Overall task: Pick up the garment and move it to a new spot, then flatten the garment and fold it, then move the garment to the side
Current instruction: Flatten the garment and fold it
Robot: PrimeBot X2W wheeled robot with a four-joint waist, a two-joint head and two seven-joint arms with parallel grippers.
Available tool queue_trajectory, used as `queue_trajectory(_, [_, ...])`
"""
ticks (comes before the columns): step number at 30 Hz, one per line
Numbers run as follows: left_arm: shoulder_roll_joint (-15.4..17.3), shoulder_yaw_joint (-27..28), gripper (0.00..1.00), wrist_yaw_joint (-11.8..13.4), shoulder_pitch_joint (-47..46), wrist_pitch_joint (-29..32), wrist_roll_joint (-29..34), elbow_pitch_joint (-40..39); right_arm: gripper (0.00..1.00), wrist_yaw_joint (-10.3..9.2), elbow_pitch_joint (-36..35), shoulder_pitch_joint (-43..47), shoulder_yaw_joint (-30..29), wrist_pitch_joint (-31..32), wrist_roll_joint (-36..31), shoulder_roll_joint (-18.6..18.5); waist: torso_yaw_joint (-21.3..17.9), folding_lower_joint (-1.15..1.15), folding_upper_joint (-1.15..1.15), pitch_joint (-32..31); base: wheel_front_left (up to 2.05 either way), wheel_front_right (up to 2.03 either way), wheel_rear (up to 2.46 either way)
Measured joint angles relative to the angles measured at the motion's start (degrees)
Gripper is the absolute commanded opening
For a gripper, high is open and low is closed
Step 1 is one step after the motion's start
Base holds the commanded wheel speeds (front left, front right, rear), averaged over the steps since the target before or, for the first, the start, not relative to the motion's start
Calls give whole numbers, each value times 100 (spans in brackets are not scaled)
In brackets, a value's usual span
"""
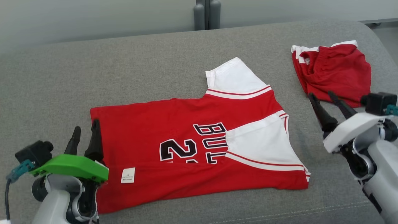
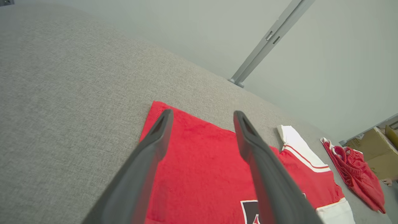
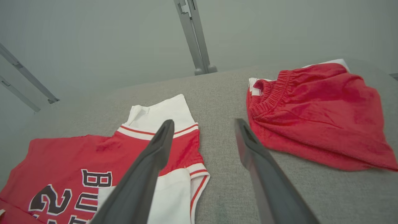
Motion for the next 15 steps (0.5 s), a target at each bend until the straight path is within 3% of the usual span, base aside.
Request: queue_trajectory(15, [-74, -88, 100, 23, -1728, 1094, 775, 1391, 100, 94, 49, -1980, 420, 1276, -368, -159, 231, 0, 0, 1003, 0, 0, 0])
